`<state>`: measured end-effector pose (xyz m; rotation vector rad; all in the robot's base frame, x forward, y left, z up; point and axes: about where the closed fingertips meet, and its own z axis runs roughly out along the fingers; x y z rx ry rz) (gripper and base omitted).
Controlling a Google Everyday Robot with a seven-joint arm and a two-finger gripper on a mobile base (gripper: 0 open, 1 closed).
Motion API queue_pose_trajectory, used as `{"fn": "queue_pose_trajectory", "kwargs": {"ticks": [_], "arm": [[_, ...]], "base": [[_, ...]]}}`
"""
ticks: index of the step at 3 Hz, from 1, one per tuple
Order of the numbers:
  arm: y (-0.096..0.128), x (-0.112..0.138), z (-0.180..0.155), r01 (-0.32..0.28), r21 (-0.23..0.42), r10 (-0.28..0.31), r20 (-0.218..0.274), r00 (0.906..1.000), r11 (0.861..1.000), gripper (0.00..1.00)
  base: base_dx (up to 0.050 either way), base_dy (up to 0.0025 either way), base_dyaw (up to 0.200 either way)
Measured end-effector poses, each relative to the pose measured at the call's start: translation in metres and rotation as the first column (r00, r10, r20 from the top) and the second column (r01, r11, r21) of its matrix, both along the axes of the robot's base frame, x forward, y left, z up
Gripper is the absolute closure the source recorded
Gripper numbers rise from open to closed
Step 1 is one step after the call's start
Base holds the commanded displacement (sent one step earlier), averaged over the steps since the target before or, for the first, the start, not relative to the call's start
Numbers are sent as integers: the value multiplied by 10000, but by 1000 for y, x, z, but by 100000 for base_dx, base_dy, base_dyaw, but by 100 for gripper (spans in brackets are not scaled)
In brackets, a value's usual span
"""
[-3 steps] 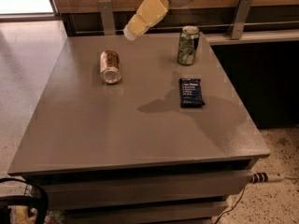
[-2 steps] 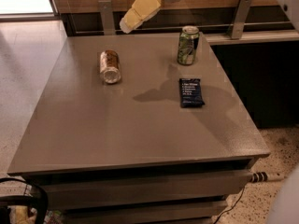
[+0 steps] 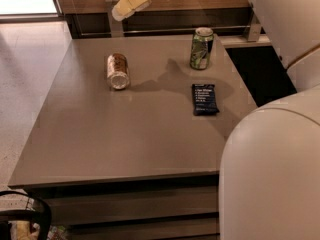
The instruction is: Place orange can upright
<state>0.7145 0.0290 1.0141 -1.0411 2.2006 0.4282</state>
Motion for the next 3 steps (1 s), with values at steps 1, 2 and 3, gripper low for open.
{"fn": "queue_pose_trajectory", "kwargs": {"ticks": [1, 2, 3], "arm": [[32, 7, -8, 660, 78, -654, -596, 9961, 9978, 0], [53, 13, -27, 1190, -302, -1221, -1415, 9824, 9924, 0], [65, 15, -49, 1570, -992, -1756, -2209, 9593, 9826, 0]], "base": [[0, 0, 0], [0, 0, 0], [0, 0, 0]]}}
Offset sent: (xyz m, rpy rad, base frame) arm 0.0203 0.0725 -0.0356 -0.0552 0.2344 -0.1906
